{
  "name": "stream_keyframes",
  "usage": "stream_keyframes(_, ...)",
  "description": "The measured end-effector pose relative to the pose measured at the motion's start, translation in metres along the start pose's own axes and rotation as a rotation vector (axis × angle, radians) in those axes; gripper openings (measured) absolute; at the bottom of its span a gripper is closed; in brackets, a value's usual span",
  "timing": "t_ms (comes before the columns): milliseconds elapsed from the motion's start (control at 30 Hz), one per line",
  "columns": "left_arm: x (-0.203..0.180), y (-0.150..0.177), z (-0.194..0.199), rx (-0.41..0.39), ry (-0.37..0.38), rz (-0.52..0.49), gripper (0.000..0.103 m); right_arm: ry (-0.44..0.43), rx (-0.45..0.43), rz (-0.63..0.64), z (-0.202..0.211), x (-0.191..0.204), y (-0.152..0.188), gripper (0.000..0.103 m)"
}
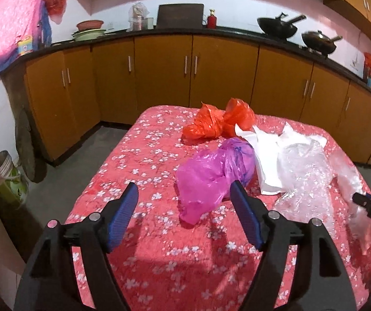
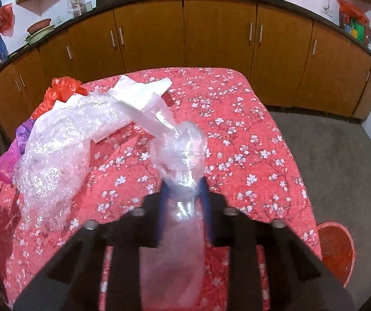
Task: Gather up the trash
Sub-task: 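Grasp the clear plastic bag with the right gripper while the left gripper grasps the pink bag, then carry the clear bag and pink bag over the orange basket with both grippers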
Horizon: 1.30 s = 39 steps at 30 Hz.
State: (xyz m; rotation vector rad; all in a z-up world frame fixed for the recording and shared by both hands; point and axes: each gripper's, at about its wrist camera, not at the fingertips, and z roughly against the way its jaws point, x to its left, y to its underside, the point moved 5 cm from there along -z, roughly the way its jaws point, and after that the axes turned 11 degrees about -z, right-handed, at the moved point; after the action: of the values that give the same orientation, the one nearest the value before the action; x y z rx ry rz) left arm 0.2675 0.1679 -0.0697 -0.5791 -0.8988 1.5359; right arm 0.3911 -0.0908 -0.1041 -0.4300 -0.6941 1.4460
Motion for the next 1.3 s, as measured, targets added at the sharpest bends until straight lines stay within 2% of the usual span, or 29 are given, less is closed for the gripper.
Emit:
stream_keyframes(167, -0.005, -0.003, -0.015, 0.048, -0.005, -0.029, 0.073, -0.01, -0.033, -0.013, 0.008, -0.002, 0.0, 0.013)
stream_keyframes(267, -0.012, -0.002, -0.027, 0.103, 0.017, -0.061, 0.073, -0.016, -0.029, -0.02, 0.008, -0.003, 0.0, 0.013)
stream_keyframes(367, -0.015, -0.001, -0.033, 0.127, 0.029, -0.076, 0.068, -0.021, -0.029, -0.026, 0.009, -0.004, 0.001, 0.013)
stream_keyframes(467, -0.015, 0.002, -0.042, 0.169, 0.042, -0.075, 0.054, -0.022, -0.032, -0.024, 0.01, -0.003, 0.001, 0.013)
stream_keyframes(533, -0.013, 0.004, -0.046, 0.193, 0.055, -0.065, 0.041, -0.023, -0.035, -0.021, 0.011, -0.003, 0.001, 0.013)
stream_keyframes(600, -0.012, 0.004, -0.046, 0.193, 0.062, -0.051, 0.033, -0.023, -0.04, -0.019, 0.012, -0.002, 0.001, 0.013)
stream_keyframes(633, -0.011, 0.004, -0.046, 0.189, 0.069, -0.044, 0.025, -0.023, -0.042, -0.018, 0.012, -0.002, 0.001, 0.013)
stream_keyframes(733, -0.01, 0.003, -0.045, 0.179, 0.079, -0.033, 0.012, -0.022, -0.045, -0.016, 0.013, -0.001, 0.002, 0.013)
stream_keyframes(933, -0.007, -0.002, -0.031, 0.106, 0.057, -0.025, 0.008, -0.02, -0.058, -0.006, 0.02, -0.002, 0.004, 0.013)
stream_keyframes(1300, -0.003, -0.008, 0.0, 0.042, 0.043, -0.018, 0.008, -0.036, -0.102, -0.016, 0.047, -0.007, -0.002, 0.013)
